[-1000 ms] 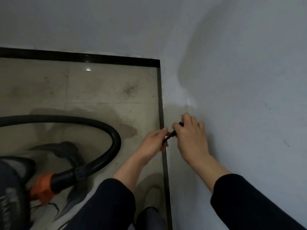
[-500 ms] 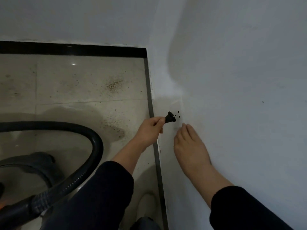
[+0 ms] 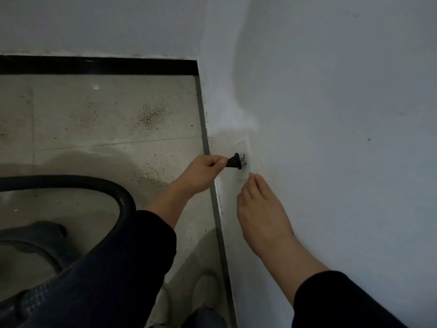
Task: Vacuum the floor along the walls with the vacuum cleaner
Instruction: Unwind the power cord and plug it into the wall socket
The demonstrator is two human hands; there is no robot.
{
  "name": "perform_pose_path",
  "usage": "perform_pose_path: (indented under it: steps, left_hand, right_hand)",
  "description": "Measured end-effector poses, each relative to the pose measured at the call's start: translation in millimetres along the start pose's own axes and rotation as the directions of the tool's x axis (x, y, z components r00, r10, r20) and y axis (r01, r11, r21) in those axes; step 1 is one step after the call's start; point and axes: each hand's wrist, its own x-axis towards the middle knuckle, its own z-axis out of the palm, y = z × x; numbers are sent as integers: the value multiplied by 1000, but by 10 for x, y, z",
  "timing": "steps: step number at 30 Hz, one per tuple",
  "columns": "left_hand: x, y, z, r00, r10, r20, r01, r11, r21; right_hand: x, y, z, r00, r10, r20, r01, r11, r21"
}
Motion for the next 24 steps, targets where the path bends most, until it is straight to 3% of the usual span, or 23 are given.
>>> perform_pose_path:
  steps: [4,11,24]
  left_hand:
    - [14,24,7,1000,-1,-5,1,998,55]
    - [28,169,-42,998,60,-18,-52,951,303]
    - [11,204,92,997,33,-64,-12,953,302]
  right_hand:
    - [1,-11,4,1000,-3,-13,4,1000,29]
    - [24,-41,48,1000,-2,-19,3,1000,13]
    - [27,-62,53,1000,0,-10,0,999,-36]
